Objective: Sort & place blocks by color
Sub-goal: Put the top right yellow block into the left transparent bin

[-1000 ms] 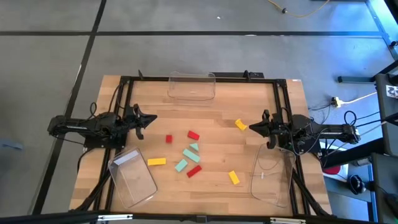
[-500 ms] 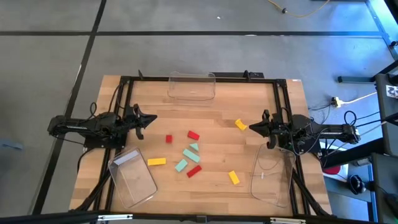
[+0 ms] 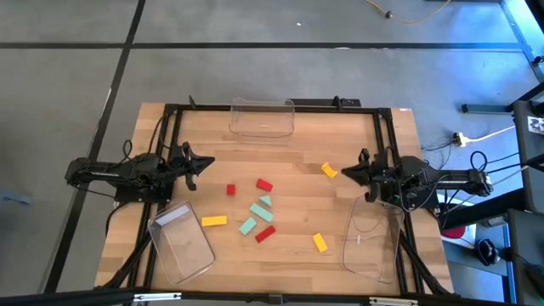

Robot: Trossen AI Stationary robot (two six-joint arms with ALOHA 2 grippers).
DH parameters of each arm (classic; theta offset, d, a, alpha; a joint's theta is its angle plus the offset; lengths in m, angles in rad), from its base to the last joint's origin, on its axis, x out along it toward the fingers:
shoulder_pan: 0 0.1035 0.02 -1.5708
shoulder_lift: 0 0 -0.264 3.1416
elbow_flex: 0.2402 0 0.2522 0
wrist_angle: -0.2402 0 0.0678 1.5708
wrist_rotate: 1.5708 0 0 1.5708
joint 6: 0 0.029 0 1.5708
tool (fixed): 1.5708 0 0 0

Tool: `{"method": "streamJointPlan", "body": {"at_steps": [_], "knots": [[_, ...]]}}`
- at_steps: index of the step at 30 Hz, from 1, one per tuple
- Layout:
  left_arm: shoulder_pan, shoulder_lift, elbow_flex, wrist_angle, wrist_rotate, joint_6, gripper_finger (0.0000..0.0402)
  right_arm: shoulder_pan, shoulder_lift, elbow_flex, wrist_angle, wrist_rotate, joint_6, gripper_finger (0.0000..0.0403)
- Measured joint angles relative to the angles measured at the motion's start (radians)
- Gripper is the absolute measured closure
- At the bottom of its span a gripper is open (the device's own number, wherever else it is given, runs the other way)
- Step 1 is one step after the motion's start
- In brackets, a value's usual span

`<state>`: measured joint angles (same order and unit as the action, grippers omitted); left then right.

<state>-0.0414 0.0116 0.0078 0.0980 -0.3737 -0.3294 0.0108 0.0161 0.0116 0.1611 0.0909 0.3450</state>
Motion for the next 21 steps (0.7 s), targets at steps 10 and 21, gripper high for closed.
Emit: {"method": "streamJointPlan", "body": {"at_steps": [10, 21], "knots": [[0.000, 0.000, 0.000, 0.000, 0.000, 0.000, 0.0401, 0.000, -0.001, 0.001, 0.501, 0.320, 0.245, 0.0379], [0.000, 0.000, 0.000, 0.000, 0.000, 0.000, 0.0401, -0.001, 0.131, 0.103, 0.288, 0.432, 0.431, 0.0312]]}}
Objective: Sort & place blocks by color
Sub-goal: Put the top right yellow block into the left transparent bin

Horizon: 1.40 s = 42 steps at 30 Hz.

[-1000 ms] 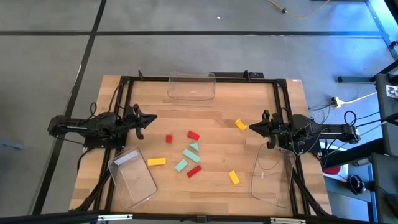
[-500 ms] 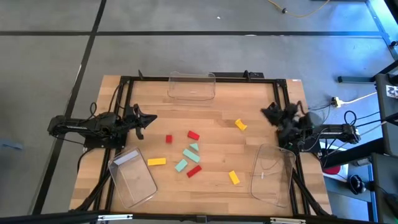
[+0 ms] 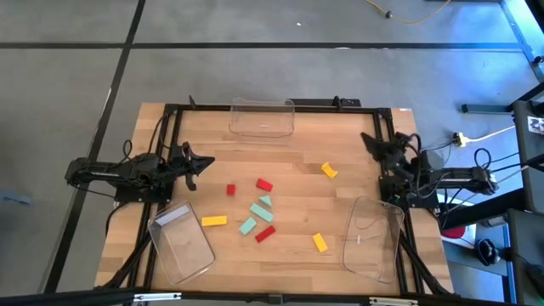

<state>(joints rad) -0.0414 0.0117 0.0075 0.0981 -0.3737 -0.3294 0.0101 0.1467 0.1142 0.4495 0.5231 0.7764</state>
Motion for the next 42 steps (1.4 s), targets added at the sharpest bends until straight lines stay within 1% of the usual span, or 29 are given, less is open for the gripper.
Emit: {"method": "streamJointPlan", "body": {"at_steps": [3, 5, 7, 9, 12, 14, 16, 18, 21, 24, 27, 33, 37, 42], "knots": [[0.000, 0.000, 0.000, 0.000, 0.000, 0.000, 0.0401, 0.000, 0.134, 0.113, -0.124, 0.000, 0.028, 0.0260], [0.000, 0.000, 0.000, 0.000, 0.000, 0.000, 0.0401, 0.000, 0.233, 0.212, -0.246, -0.002, 0.030, 0.0228], [0.000, 0.000, 0.000, 0.000, 0.000, 0.000, 0.0401, 0.000, 0.334, 0.323, -0.417, -0.028, 0.033, 0.0200], [0.000, 0.000, 0.000, 0.000, 0.000, 0.000, 0.0401, 0.000, 0.432, 0.436, -0.634, -0.060, 0.051, 0.0179], [0.000, 0.000, 0.000, 0.000, 0.000, 0.000, 0.0401, 0.000, 0.572, 0.590, -0.955, -0.127, 0.058, 0.0158], [0.000, 0.000, 0.000, 0.000, 0.000, 0.000, 0.0401, 0.000, 0.657, 0.671, -1.141, -0.163, 0.060, 0.0152], [0.000, 0.000, 0.000, 0.000, 0.000, 0.000, 0.0401, -0.001, 0.738, 0.724, -1.296, -0.205, 0.072, 0.0151], [0.000, 0.000, 0.000, 0.000, 0.000, 0.000, 0.0401, -0.009, 0.808, 0.744, -1.407, -0.246, 0.091, 0.0151], [0.000, 0.000, 0.000, 0.000, 0.000, 0.000, 0.0401, -0.035, 0.902, 0.738, -1.452, -0.321, 0.109, 0.0151], [0.000, 0.000, 0.000, 0.000, 0.000, 0.000, 0.0401, -0.068, 0.998, 0.723, -1.436, -0.396, 0.058, 0.0151], [0.000, 0.000, 0.000, 0.000, 0.000, 0.000, 0.0401, -0.102, 1.092, 0.723, -1.404, -0.403, -0.022, 0.0150], [0.000, 0.000, 0.000, 0.000, 0.000, 0.000, 0.0401, -0.176, 1.253, 0.723, -1.340, -0.404, -0.115, 0.0150], [0.000, 0.000, 0.000, 0.000, 0.000, 0.000, 0.0401, -0.209, 1.330, 0.723, -1.314, -0.415, -0.147, 0.0150], [0.000, 0.000, 0.000, 0.000, 0.000, 0.000, 0.0401, -0.223, 1.404, 0.723, -1.266, -0.423, -0.181, 0.0150]]}}
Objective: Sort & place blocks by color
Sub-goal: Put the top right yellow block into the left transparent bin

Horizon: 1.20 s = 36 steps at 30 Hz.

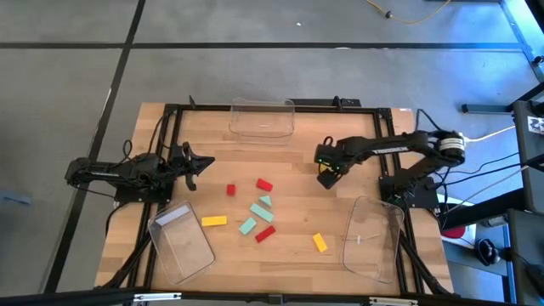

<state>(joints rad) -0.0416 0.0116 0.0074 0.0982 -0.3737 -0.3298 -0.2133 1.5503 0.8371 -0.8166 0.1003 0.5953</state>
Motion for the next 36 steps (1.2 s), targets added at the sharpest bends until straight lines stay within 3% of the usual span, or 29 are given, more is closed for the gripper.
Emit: {"method": "streamJointPlan", "body": {"at_steps": [14, 18, 22, 31, 36], "knots": [[0.000, 0.000, 0.000, 0.000, 0.000, 0.000, 0.0401, 0.000, 0.103, 0.004, 0.039, -0.010, -0.025, 0.0156], [0.000, 0.000, 0.000, 0.000, 0.000, 0.000, 0.0401, 0.000, 0.102, 0.003, 0.039, -0.015, -0.025, 0.0191], [0.000, 0.000, 0.000, 0.000, 0.000, 0.000, 0.0401, 0.001, 0.098, 0.002, 0.039, -0.024, -0.058, 0.0260], [0.000, 0.000, 0.000, 0.000, 0.000, 0.000, 0.0401, 0.010, -0.083, -0.004, -0.026, -0.024, -0.100, 0.0269], [0.000, 0.000, 0.000, 0.000, 0.000, 0.000, 0.0401, 0.041, -0.230, -0.003, 0.052, -0.089, -0.066, 0.0269]]}}
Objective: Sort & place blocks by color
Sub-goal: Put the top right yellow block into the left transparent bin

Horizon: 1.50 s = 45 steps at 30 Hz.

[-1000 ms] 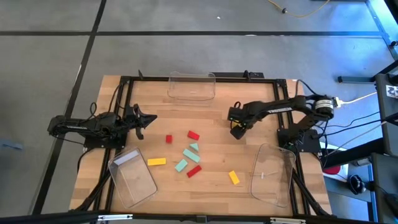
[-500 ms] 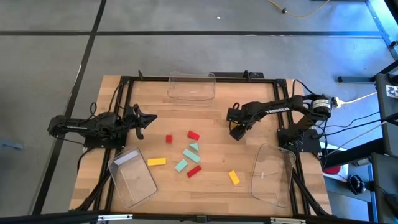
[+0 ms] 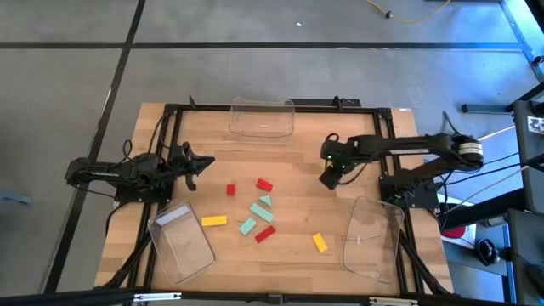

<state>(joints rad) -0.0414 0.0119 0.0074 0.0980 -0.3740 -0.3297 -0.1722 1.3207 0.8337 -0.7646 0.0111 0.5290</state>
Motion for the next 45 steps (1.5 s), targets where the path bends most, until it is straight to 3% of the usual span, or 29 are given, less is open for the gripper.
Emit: {"method": "streamJointPlan", "body": {"at_steps": [4, 10, 16, 19, 45], "knots": [[0.000, 0.000, 0.000, 0.000, 0.000, 0.000, 0.0401, 0.050, -0.051, 0.002, 0.199, -0.038, 0.051, 0.0269], [0.000, 0.000, 0.000, 0.000, 0.000, 0.000, 0.0401, 0.128, 0.003, -0.007, 0.617, 0.001, 0.094, 0.0269], [0.000, 0.000, 0.000, 0.000, 0.000, 0.000, 0.0401, 0.141, 0.081, -0.008, 1.125, -0.044, -0.011, 0.0269], [0.000, 0.000, 0.000, 0.000, 0.000, 0.000, 0.0401, 0.143, 0.087, -0.007, 1.295, -0.066, -0.075, 0.0269], [0.000, 0.000, 0.000, 0.061, 0.003, -0.040, 0.0401, 0.145, 0.088, -0.007, 1.313, -0.095, -0.060, 0.0269]]}}
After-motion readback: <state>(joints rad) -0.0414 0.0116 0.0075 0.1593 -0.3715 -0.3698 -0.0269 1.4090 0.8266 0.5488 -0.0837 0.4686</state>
